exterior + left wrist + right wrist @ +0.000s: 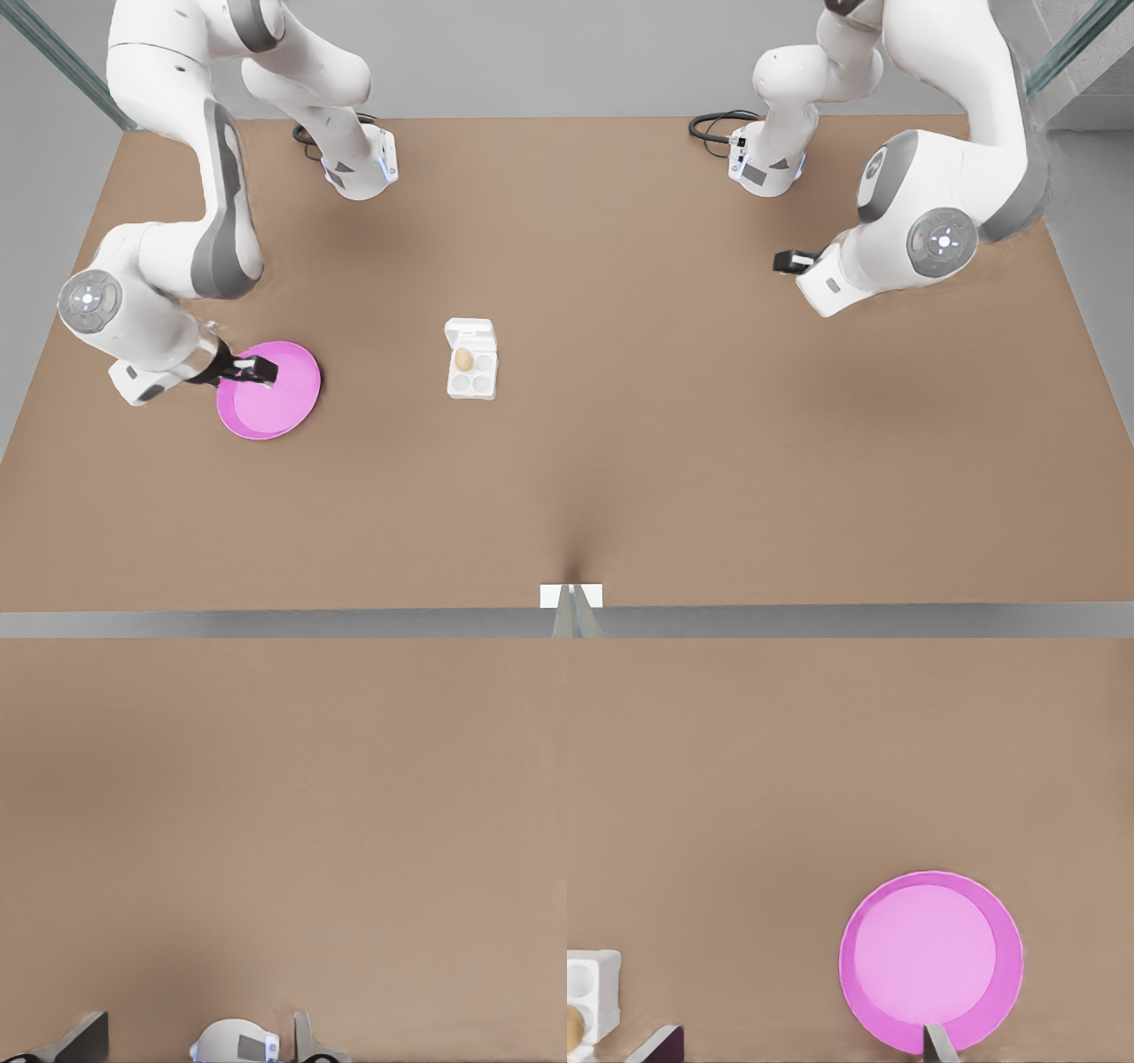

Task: Pack egg into the box and close the box lid

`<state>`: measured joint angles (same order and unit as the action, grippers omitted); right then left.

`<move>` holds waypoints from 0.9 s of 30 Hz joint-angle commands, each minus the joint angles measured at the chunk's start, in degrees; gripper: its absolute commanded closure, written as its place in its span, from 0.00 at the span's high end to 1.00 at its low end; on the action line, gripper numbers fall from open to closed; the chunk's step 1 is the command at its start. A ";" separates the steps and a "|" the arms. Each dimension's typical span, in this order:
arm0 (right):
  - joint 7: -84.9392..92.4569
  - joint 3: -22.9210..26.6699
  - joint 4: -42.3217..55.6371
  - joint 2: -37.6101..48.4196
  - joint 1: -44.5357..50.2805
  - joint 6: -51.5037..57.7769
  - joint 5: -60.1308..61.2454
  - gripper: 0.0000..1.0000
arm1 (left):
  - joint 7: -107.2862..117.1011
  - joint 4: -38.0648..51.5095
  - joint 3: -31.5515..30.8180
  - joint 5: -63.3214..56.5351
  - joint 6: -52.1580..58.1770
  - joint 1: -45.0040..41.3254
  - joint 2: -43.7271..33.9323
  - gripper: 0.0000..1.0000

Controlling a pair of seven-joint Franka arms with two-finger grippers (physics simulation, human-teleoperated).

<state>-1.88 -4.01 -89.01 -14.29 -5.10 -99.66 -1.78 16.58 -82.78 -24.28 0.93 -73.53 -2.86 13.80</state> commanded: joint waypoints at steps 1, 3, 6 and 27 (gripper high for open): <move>0.12 1.01 2.52 0.40 0.09 4.81 0.46 1.00 | 1.96 1.57 -2.69 0.13 -0.04 1.80 1.66 0.79; 0.91 3.13 11.13 -0.73 -0.70 13.69 2.66 1.00 | 17.94 5.17 -7.54 -0.31 -7.33 -8.73 8.34 0.47; 0.65 2.34 15.10 -2.41 0.09 11.59 2.75 1.00 | 32.29 8.52 -7.10 -2.86 -29.03 -24.83 21.70 0.21; -0.14 1.11 14.39 -4.69 0.17 6.40 3.71 1.00 | 30.35 16.51 -4.11 -10.86 -51.45 -33.18 41.75 0.21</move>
<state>-2.02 -2.90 -74.62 -18.99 -4.95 -93.25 1.93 47.40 -66.27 -28.34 -9.63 -124.98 -36.28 55.55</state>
